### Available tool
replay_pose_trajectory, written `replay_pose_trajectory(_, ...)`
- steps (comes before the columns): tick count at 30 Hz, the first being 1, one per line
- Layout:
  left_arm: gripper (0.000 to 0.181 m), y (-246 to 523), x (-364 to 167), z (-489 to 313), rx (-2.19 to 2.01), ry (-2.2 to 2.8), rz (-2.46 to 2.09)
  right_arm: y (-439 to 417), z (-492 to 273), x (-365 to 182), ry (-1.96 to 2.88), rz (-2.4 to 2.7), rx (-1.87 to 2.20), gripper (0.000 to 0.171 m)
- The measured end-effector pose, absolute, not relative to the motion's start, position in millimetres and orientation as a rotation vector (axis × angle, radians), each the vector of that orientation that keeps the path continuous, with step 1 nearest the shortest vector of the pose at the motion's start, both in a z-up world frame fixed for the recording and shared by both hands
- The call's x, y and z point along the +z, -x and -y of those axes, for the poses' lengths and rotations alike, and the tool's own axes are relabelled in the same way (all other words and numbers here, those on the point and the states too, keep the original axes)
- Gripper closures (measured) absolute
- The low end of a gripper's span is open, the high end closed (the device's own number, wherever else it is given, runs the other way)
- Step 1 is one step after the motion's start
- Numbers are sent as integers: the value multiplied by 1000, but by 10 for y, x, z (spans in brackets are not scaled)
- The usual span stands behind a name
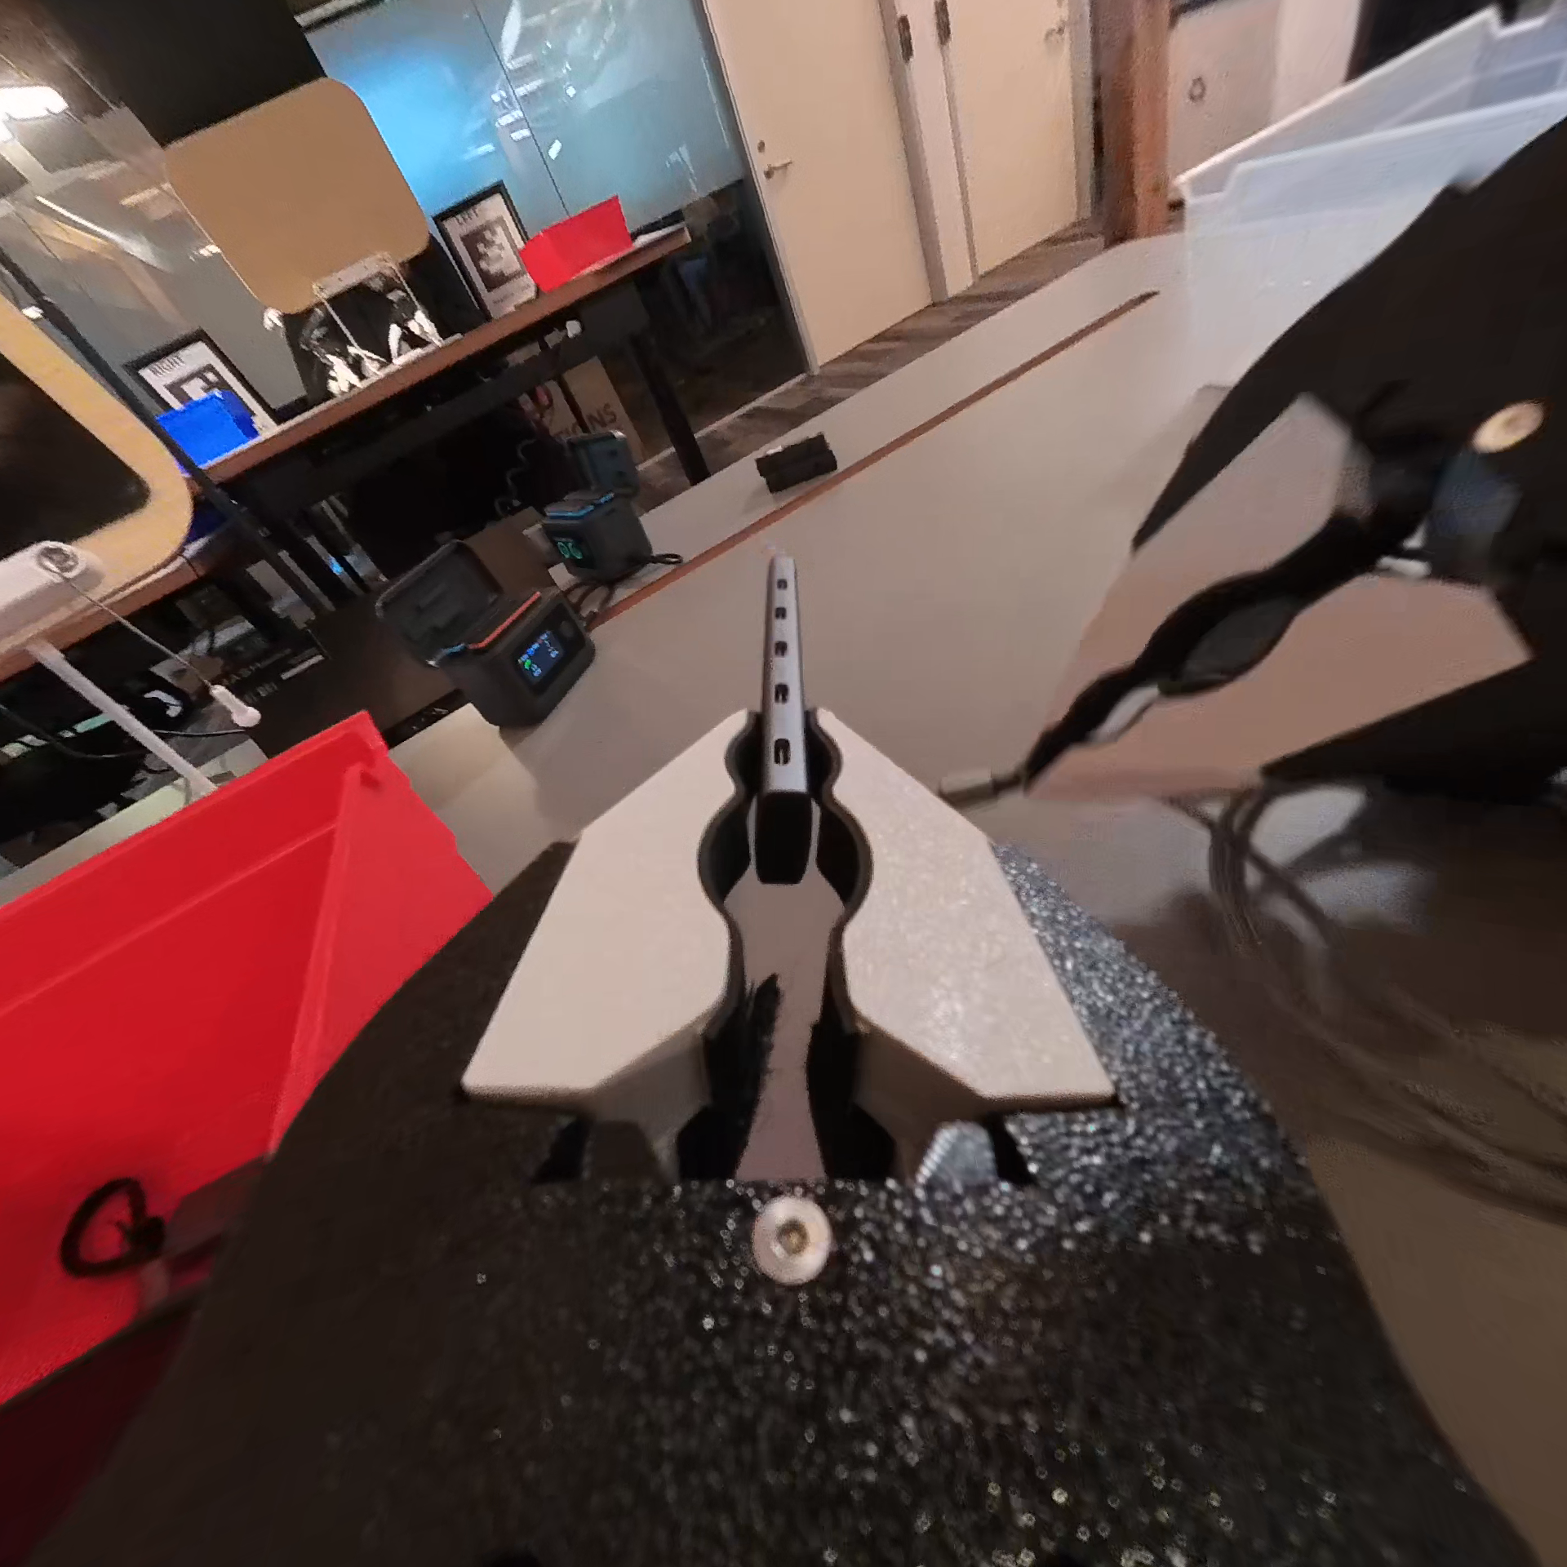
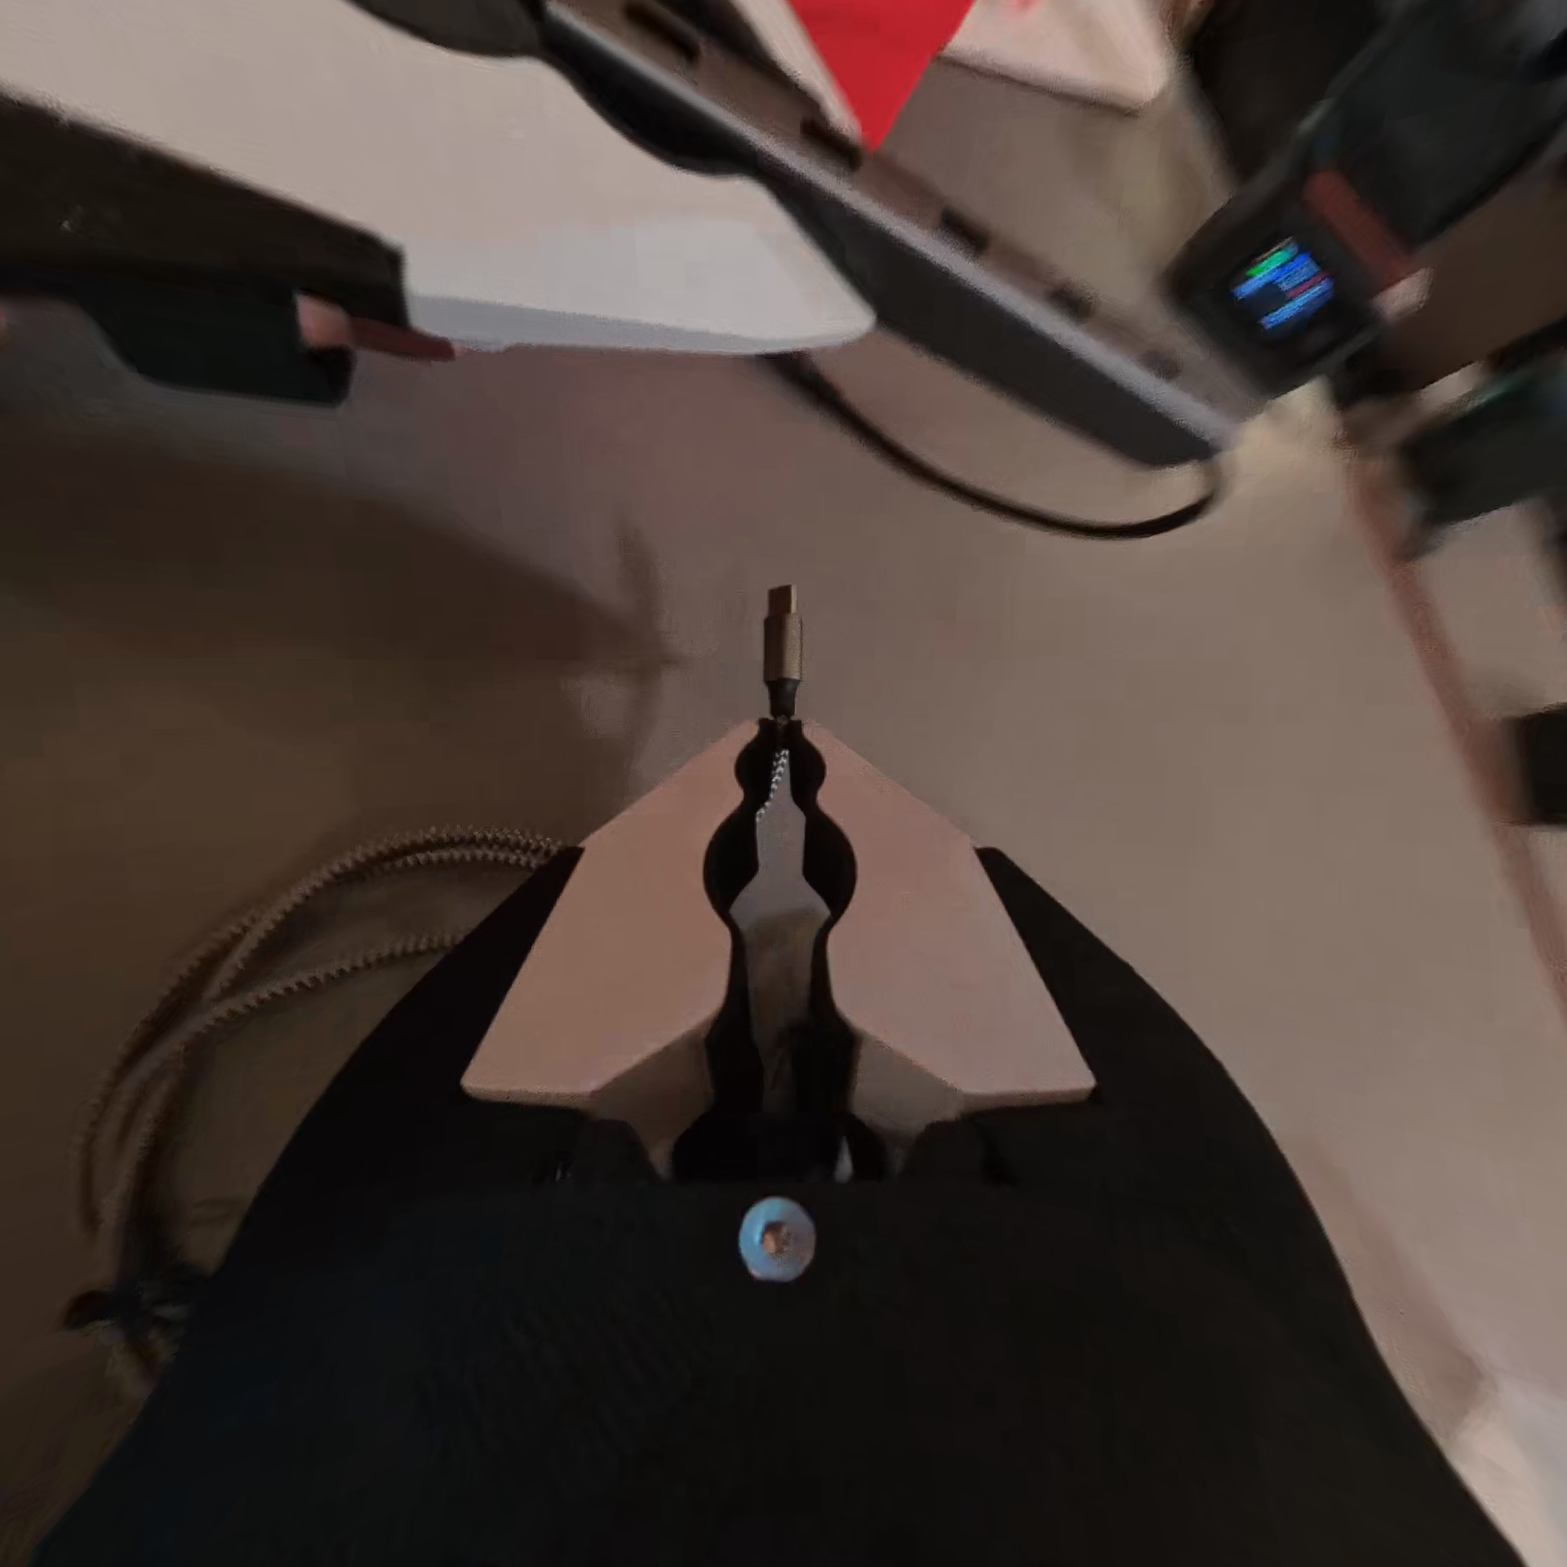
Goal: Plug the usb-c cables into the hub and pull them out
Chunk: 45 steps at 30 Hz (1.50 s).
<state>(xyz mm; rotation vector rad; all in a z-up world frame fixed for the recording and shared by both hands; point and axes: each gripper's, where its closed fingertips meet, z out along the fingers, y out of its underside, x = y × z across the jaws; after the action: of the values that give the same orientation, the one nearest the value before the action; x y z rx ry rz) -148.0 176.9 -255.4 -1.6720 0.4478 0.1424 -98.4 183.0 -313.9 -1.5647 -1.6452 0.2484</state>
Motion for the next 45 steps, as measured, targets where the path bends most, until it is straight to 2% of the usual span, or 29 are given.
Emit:
replay_pose_trajectory(8, 174, 1280, -2760, -1742, 203, 1737, -649, 764, -1864, -2572, 844, 1702, -364, 169)
replay_pose_trajectory(16, 174, 1141, -2885, -1690, 386, 1734, -829, 792, -1734, -2570, 552, 1881, -624, 169)
replay_pose_trajectory(45, 174, 1054, -3099, -1628, 446, 1904, -843, 818, -1630, -2729, 114, 1990, -982, 169)
